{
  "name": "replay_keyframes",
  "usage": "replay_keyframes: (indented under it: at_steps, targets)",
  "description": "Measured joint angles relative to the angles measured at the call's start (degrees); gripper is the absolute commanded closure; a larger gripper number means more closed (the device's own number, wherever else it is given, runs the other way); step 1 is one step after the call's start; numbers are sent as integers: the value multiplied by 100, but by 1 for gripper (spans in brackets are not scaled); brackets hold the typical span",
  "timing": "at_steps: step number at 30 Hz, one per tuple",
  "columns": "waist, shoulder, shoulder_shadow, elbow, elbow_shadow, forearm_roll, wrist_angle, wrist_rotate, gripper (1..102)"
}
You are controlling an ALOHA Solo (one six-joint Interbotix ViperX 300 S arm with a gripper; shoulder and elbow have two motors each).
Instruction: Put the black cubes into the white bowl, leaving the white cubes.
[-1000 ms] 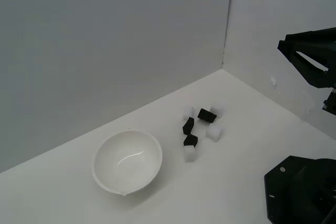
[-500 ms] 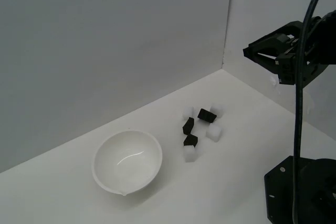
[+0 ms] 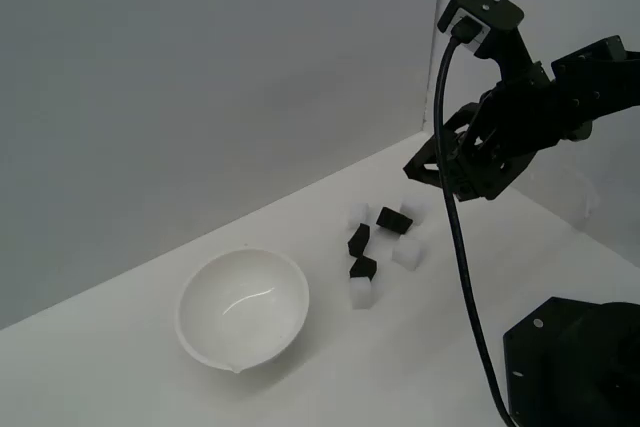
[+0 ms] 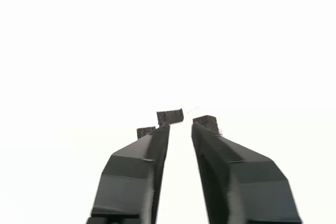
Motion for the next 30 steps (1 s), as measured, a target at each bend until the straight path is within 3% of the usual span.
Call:
replay_keyframes:
  at_steps: [3, 8, 13, 22, 25, 30]
  targets:
    - [0, -211, -220, 0, 9, 0, 79, 0, 27]
    - [-114, -659, -677, 26, 26, 0, 26, -9, 3]
    - [-105, -1055, -1063, 149, 158, 0, -35, 79, 3]
    - [-105, -1617, -1635, 167, 176, 0, -527, 272, 3]
    - [-105, -1819, -1837, 167, 176, 0, -729, 431, 3]
    - [-105, -2250, -2276, 167, 167, -9, -844, 536, 3]
